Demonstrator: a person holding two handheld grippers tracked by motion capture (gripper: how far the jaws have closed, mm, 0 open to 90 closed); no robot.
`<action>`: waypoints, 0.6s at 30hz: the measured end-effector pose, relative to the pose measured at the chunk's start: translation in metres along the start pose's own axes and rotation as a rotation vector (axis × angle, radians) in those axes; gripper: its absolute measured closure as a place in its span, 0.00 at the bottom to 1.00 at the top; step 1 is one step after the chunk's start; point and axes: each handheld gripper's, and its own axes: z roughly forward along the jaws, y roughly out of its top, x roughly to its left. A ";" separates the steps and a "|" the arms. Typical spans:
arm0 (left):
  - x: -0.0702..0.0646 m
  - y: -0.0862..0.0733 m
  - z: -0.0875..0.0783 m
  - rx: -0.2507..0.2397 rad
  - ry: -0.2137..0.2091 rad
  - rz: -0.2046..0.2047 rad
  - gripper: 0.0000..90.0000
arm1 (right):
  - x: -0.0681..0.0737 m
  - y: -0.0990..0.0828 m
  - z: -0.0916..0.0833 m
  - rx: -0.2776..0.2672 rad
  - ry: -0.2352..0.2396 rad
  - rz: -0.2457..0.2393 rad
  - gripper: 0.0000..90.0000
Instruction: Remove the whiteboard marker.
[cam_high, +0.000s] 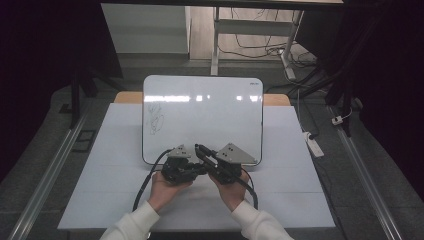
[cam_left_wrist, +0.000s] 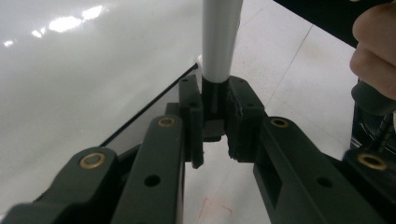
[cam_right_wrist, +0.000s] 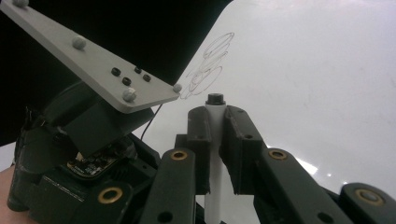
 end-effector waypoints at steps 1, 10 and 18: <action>0.000 0.000 0.000 0.000 0.000 0.000 0.85 | 0.000 0.000 0.000 0.002 0.003 -0.003 0.89; 0.007 -0.001 -0.019 -0.041 0.010 0.018 0.86 | -0.024 0.004 -0.019 0.035 0.055 0.002 0.64; 0.023 -0.002 -0.056 -0.157 0.025 -0.003 0.86 | -0.063 -0.024 -0.072 0.120 0.015 -0.002 0.63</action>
